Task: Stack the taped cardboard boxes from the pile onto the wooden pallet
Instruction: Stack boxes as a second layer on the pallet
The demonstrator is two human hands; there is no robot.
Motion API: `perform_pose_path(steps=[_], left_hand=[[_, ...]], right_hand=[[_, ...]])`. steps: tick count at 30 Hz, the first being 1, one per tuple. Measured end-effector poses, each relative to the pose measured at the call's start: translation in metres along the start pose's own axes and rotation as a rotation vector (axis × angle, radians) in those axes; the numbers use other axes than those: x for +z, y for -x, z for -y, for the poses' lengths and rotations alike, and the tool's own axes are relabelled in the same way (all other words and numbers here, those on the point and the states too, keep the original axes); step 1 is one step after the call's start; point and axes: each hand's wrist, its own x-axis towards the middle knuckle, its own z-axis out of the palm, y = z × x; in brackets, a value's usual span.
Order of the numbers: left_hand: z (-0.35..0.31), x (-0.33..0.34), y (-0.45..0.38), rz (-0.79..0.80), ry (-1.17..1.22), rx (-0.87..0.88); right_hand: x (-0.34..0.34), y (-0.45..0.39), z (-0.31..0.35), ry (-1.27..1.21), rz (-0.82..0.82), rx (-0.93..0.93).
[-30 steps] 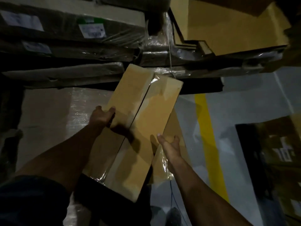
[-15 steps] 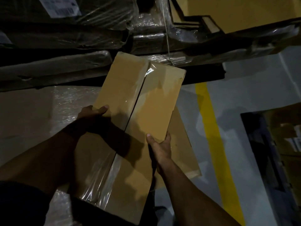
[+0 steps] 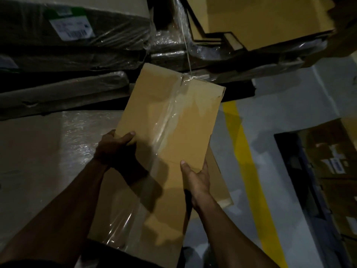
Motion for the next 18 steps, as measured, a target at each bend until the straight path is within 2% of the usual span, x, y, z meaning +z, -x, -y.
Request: perform_pose_path(steps=[3, 7, 12, 18], left_hand=[[-0.024, -0.001, 0.034, -0.06, -0.106, 0.067], [-0.067, -0.007, 0.092, 0.001, -0.222, 0.123], [-0.123, -0.001, 0.172, -0.009, -0.268, 0.226], [-0.166, 0.039, 0.25, 0.041, -0.125, 0.364]], right_hand=[[-0.026, 0.02, 0.02, -0.011, -0.03, -0.021], [-0.073, 0.05, 0.044, 0.011, -0.103, -0.057], [-0.142, 0.101, 0.081, -0.022, -0.168, -0.11], [-0.233, 0.142, 0.104, -0.063, -0.245, -0.204]])
